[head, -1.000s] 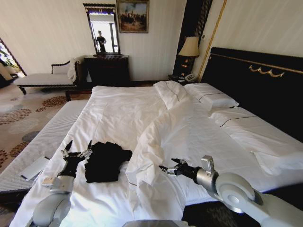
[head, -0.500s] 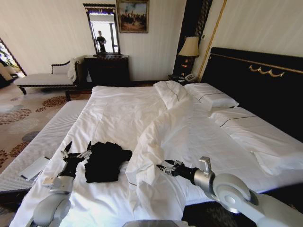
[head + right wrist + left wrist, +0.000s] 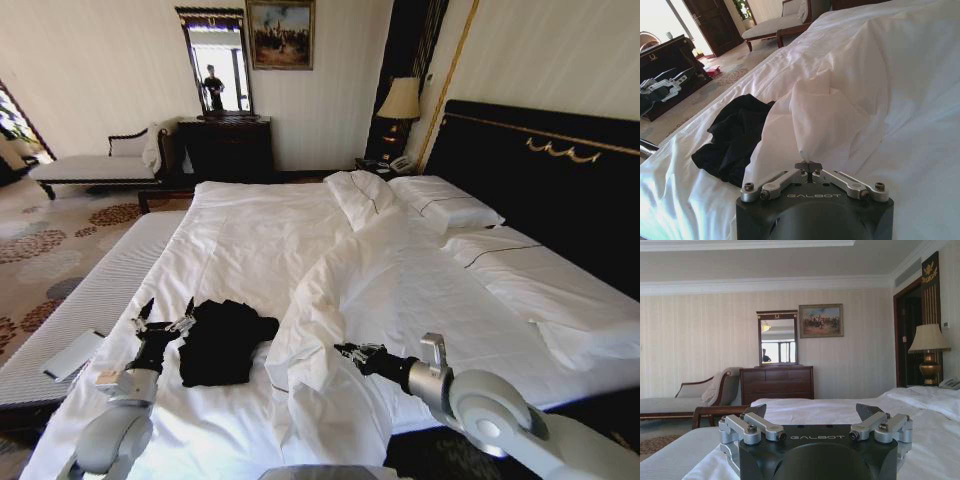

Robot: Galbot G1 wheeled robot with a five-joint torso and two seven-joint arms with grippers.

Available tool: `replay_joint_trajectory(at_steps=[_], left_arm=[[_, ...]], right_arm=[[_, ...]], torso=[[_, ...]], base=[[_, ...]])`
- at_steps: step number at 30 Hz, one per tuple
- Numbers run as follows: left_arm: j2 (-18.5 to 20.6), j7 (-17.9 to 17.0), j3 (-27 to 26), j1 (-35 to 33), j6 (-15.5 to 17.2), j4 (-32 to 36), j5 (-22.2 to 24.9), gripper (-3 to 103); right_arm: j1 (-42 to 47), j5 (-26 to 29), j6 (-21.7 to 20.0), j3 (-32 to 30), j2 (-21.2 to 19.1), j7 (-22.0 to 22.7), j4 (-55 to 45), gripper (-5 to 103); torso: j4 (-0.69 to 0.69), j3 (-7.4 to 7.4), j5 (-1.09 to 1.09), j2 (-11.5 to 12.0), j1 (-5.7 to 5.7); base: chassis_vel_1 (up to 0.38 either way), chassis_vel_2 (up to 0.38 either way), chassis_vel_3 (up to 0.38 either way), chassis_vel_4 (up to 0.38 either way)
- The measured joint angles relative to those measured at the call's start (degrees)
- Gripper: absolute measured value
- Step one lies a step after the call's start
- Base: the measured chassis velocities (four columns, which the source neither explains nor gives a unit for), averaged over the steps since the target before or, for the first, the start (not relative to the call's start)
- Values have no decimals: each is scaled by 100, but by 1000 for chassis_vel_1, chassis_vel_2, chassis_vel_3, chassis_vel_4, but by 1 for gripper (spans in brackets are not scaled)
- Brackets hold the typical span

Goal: Fold the clothes on the bed.

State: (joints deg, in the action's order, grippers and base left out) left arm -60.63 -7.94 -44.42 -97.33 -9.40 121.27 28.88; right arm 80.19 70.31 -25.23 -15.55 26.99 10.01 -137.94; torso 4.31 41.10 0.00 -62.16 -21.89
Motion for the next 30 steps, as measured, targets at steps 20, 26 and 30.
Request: replay_joint_trajectory(at_steps=[20, 26, 30], left_arm=[[36, 0, -5, 156, -19, -53, 82, 100], [63, -16, -22, 194, -19, -51, 117, 100], [61, -21, -36, 188, -19, -48, 121, 100]], right_arm=[[1116, 228, 61, -1869, 95, 42, -541, 0], [1570, 93, -40, -2279, 320, 208, -542, 0], [1855, -160, -184, -2543, 402, 240, -542, 0]], torso=[[0, 0, 0, 0, 0], [1, 0, 1, 0, 0], [-2, 0, 0, 0, 0]], base=[[0, 0, 0, 0], [0, 0, 0, 0], [0, 0, 0, 0]])
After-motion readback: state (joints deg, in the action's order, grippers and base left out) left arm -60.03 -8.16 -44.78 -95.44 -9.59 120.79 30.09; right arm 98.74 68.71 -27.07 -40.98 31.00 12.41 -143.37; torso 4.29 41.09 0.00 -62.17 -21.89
